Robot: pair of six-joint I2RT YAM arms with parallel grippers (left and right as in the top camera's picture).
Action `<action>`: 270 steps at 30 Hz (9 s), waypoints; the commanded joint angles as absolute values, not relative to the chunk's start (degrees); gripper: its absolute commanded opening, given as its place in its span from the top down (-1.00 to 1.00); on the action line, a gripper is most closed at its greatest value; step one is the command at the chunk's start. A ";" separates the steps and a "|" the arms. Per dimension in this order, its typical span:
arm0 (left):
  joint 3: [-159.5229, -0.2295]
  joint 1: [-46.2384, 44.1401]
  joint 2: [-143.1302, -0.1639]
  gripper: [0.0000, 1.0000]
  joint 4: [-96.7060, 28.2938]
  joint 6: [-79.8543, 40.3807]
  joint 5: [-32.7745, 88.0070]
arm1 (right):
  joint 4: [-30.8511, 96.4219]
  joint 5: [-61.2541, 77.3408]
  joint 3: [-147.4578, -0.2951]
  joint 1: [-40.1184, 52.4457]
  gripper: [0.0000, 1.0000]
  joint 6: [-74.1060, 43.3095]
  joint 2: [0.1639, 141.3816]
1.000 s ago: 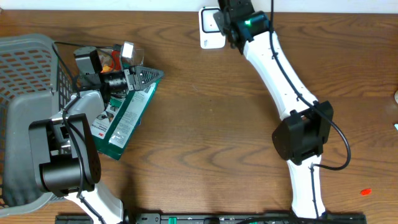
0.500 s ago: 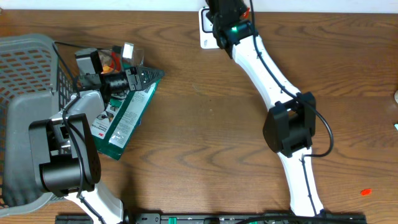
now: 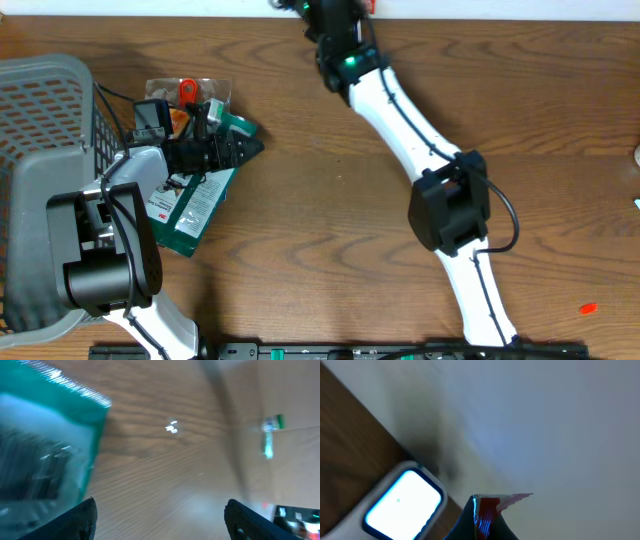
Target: Scan the item barcode
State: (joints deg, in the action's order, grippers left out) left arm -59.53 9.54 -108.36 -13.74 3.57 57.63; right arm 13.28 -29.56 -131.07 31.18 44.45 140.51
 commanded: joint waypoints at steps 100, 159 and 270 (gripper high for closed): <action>-59.42 -3.62 -107.83 -0.64 -16.86 8.29 49.78 | 67.96 -15.94 -122.04 -33.04 0.98 -6.33 114.69; -59.48 -16.32 -76.53 -0.87 -26.26 -8.58 -3.60 | 39.59 26.22 -97.80 -27.99 -0.98 -10.72 108.16; -59.46 12.56 -89.49 -0.98 -29.39 -15.11 -0.58 | -1.63 64.25 -97.82 27.97 0.97 -36.29 152.59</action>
State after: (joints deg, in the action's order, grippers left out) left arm -59.53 12.01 -89.06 -29.12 -15.00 -4.25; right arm -5.17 64.99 -100.31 33.52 -44.56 147.76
